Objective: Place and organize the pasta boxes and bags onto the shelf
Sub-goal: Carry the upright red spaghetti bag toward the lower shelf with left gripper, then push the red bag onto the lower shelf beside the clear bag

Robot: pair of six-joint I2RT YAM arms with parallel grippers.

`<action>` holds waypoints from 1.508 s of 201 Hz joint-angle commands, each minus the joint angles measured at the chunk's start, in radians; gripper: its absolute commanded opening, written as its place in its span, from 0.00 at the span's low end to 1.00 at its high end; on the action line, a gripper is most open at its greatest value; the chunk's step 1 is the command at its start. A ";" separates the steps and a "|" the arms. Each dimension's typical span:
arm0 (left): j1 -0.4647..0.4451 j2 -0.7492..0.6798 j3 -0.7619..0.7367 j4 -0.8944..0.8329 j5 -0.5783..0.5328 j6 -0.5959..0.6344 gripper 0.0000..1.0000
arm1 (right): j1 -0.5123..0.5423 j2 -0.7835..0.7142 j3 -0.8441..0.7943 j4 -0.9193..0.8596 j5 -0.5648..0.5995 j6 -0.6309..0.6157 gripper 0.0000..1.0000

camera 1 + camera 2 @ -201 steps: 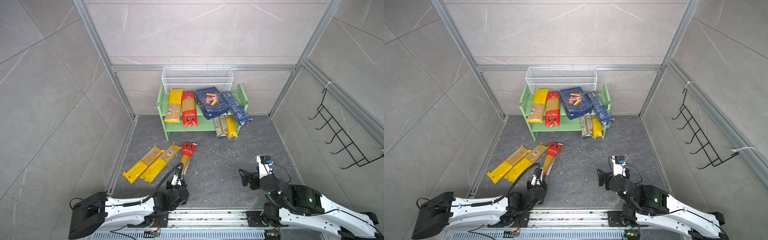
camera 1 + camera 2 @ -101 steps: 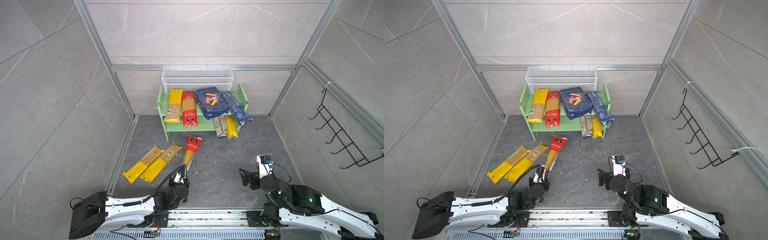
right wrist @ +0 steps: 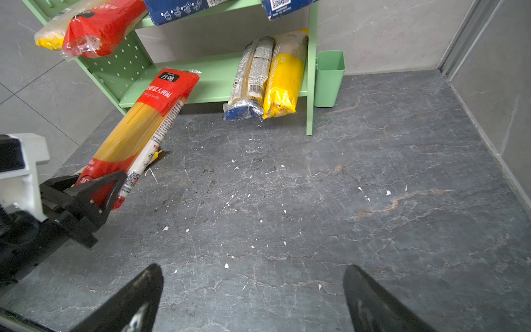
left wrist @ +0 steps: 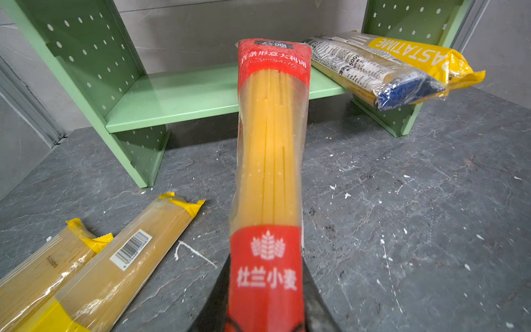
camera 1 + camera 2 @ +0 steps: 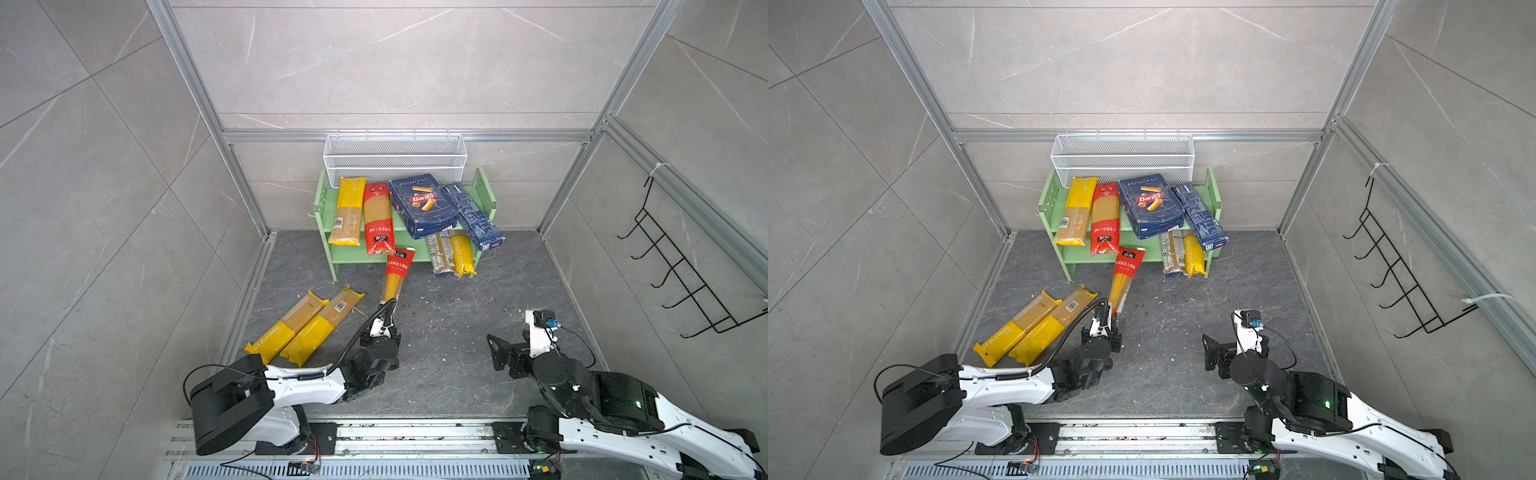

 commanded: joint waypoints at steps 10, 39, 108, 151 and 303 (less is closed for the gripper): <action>0.042 0.074 0.154 0.259 0.014 0.022 0.00 | 0.005 -0.019 0.022 -0.039 0.032 -0.016 1.00; 0.076 0.150 0.239 0.277 0.035 0.011 0.00 | 0.005 -0.027 0.024 -0.046 0.032 -0.014 1.00; 0.116 0.339 0.441 0.313 0.037 0.000 0.00 | 0.004 -0.074 0.025 -0.091 0.054 0.000 1.00; 0.124 0.427 0.559 0.327 0.026 0.021 0.00 | 0.005 -0.101 0.024 -0.111 0.058 0.013 1.00; 0.155 0.585 0.720 0.382 -0.022 0.032 0.00 | 0.005 -0.117 0.016 -0.108 0.058 0.007 1.00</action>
